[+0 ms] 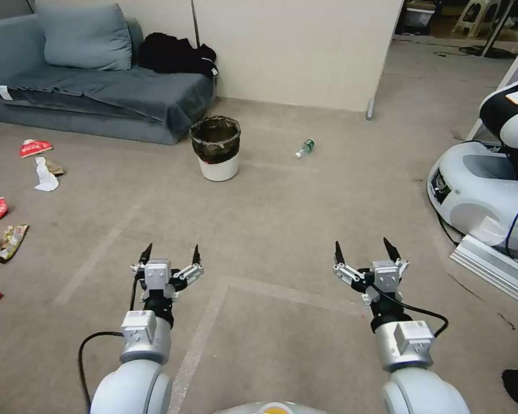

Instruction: Pick up the trash bin, then pick up the garbage from the floor and place it into the trash bin.

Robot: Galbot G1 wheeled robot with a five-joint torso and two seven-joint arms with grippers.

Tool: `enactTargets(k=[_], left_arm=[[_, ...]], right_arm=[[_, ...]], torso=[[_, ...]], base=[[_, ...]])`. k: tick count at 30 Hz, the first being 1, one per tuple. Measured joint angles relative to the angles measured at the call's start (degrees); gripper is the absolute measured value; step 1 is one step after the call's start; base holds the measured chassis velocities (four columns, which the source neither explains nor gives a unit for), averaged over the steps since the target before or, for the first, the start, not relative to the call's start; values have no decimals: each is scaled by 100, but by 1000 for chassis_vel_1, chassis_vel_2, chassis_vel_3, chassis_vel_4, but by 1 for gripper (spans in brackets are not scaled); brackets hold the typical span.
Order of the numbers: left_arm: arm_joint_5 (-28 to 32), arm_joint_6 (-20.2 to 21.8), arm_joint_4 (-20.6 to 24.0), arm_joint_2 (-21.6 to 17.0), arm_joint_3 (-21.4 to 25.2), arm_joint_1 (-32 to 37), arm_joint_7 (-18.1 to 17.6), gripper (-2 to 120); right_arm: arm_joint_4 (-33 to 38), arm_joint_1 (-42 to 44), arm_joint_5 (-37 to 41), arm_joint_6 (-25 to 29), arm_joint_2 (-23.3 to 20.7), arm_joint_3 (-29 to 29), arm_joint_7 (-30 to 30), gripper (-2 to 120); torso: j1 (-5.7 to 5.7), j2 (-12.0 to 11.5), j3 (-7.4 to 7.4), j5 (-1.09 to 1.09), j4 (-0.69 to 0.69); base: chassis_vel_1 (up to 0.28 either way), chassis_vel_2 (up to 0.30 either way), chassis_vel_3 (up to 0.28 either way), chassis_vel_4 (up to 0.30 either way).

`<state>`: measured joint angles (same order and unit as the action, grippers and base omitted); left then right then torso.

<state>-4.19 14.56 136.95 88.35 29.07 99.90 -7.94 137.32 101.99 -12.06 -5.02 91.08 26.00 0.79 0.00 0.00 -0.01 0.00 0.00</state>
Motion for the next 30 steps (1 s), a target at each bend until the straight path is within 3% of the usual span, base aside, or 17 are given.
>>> enactTargets(k=[4, 6, 30], left_arm=[[-23, 93, 155, 1, -19, 83, -48, 100], [-146, 490, 646, 34, -133, 381, -269, 100], [-201, 547, 662, 10, -143, 464, -387, 100]], right_arm=[[122, 117, -1, 194, 24, -58, 4, 100], [340, 310, -13, 665, 103, -217, 28, 100], [162, 287, -153, 761, 116, -217, 39, 100]], torso=[[0, 0, 1, -1, 0], [0, 0, 0, 3, 0], [1, 0, 0, 0, 0]], base=[[0, 0, 0, 0], [0, 0, 0, 0], [-2, 2, 1, -2]])
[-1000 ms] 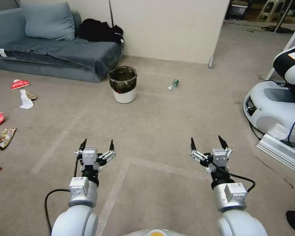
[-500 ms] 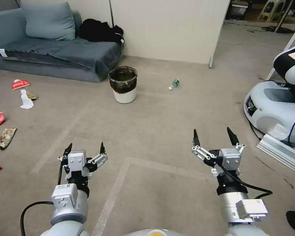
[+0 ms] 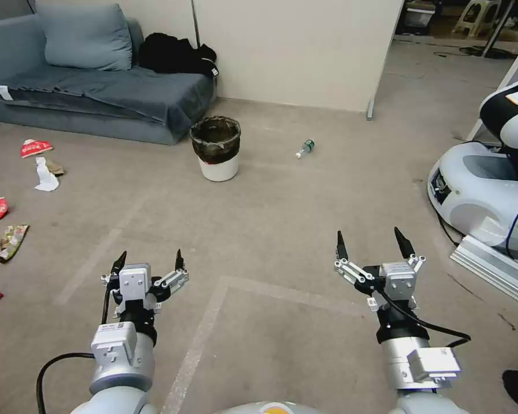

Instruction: Pick up the trash bin, then pick up the garbage from the floor and place it into the trash bin.

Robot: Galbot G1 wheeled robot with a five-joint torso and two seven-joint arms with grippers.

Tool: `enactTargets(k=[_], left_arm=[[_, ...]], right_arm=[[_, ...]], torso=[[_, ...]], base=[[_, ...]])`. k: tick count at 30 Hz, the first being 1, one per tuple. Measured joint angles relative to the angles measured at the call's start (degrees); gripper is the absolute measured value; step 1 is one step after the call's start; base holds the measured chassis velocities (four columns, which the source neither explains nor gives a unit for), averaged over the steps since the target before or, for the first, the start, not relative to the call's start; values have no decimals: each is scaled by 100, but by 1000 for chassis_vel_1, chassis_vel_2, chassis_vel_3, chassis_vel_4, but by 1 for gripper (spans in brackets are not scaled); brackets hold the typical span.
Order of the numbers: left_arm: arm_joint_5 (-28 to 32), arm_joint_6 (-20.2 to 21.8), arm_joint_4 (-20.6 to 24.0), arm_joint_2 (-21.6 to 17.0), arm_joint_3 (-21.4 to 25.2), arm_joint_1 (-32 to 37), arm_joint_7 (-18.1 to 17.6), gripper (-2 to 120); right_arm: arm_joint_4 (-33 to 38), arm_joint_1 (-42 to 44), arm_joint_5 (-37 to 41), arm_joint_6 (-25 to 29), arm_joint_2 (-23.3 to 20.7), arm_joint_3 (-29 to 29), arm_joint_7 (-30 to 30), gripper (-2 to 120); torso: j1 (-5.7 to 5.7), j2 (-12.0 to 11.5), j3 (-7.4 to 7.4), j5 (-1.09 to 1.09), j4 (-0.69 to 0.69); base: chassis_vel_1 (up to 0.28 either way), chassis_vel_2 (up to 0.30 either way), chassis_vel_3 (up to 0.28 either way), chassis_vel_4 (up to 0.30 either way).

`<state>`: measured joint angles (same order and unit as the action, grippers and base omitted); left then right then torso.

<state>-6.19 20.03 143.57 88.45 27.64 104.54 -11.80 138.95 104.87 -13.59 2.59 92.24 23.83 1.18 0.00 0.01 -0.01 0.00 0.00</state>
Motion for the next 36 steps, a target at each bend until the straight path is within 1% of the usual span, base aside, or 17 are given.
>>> enactTargets(k=[6, 36], left_arm=[[-14, 3, -15, 9, 13, -7, -36, 100], [-17, -16, -32, 34, 36, -27, -34, 100]], right_arm=[[-40, -25, -39, 60, -3, 47, -41, 100], [-104, -38, -17, 88, -10, 60, -78, 100]], torso=[[-1, 0, 0, 0, 0], [0, -1, 1, 0, 1]], base=[[-128, 120, 135, -113], [-190, 194, 188, -191]])
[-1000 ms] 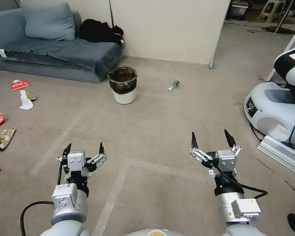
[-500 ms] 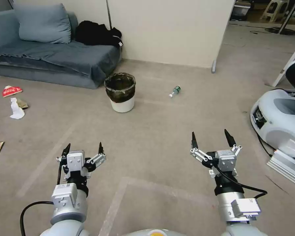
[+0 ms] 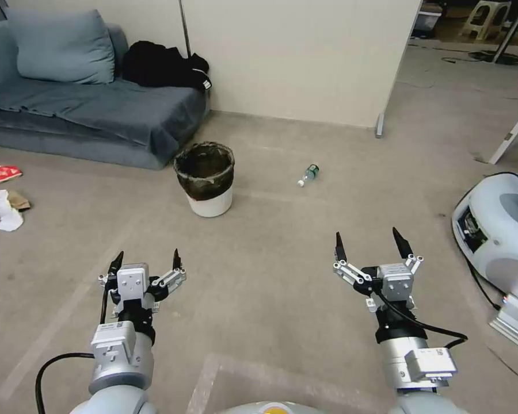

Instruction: Pick up the trash bin, then pick up the garbage from the floor and place it into the trash bin.

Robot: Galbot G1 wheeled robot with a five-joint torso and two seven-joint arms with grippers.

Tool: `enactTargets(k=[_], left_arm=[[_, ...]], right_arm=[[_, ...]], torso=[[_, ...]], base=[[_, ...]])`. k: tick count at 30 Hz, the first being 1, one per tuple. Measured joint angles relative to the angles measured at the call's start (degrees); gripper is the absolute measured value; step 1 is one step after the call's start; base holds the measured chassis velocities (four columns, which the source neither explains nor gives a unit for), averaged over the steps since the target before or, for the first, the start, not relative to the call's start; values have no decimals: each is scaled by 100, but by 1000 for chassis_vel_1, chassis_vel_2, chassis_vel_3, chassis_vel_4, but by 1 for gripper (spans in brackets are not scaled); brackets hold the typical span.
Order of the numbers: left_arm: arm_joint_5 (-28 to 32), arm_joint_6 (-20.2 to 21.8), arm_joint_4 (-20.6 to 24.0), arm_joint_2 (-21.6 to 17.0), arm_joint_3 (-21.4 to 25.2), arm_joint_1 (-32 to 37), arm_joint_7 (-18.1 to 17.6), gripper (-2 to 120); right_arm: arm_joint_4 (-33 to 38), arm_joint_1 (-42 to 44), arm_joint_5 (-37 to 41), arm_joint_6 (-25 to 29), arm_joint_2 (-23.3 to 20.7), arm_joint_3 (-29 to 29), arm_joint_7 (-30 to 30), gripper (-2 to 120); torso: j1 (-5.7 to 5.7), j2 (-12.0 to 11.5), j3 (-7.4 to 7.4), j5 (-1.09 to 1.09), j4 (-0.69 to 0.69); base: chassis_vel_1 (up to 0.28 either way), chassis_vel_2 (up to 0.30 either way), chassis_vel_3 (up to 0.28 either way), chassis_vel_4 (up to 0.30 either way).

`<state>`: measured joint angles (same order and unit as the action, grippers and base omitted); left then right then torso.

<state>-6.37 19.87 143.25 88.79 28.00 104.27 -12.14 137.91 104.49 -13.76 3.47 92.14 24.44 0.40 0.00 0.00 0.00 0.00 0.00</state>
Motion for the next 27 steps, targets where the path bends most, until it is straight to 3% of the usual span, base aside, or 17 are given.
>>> enactTargets(k=[27], left_arm=[[-12, 0, 0, 4, -18, -9, 4, 100]], right_arm=[[-41, -3, -5, 74, 0, 6, -63, 100]], torso=[[0, 0, 0, 1, -1]], base=[[-187, 185, 189, -182]])
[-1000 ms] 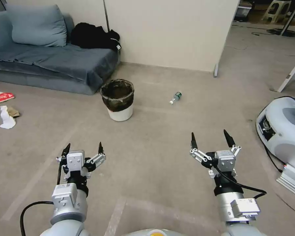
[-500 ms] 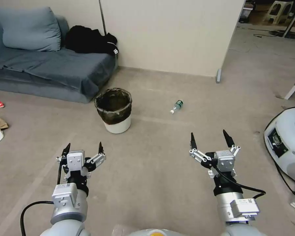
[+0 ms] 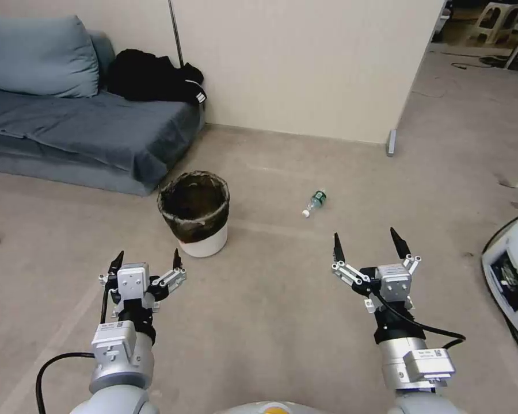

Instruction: Pick up the trash bin, then pick up the garbage from the floor and place it into the trash bin.

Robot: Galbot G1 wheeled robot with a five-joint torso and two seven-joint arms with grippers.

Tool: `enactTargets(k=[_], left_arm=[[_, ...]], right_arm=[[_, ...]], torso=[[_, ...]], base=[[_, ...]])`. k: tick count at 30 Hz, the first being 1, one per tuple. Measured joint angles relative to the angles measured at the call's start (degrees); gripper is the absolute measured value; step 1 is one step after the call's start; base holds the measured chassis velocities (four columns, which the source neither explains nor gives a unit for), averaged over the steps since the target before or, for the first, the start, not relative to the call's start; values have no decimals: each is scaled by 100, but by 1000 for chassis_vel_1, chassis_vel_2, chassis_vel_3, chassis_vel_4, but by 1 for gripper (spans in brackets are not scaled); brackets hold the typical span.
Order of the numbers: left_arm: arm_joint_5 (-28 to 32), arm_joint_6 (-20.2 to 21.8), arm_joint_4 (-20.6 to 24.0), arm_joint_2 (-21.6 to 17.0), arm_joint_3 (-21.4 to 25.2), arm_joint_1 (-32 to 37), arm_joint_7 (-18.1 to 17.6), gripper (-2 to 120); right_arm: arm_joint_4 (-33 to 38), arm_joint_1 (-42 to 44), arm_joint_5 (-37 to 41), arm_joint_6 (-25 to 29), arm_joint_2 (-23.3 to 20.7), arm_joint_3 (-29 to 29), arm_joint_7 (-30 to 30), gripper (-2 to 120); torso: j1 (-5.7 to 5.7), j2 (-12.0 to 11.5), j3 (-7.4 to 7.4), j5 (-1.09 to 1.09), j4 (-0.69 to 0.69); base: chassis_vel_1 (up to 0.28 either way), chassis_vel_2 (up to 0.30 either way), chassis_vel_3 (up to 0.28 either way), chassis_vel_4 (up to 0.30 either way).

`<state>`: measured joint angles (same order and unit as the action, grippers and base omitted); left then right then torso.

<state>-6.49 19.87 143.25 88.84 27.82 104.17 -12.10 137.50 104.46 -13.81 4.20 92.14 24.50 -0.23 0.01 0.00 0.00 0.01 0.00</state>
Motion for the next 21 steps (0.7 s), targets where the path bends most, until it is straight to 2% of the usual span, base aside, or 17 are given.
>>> enactTargets(k=[21], left_arm=[[1, -4, 0, -22, -2, -1, -22, 100]], right_arm=[[-39, 3, -12, 94, 0, 13, -87, 100]], torso=[[0, 0, 0, 0, 0]], base=[[-186, 190, 188, -185]])
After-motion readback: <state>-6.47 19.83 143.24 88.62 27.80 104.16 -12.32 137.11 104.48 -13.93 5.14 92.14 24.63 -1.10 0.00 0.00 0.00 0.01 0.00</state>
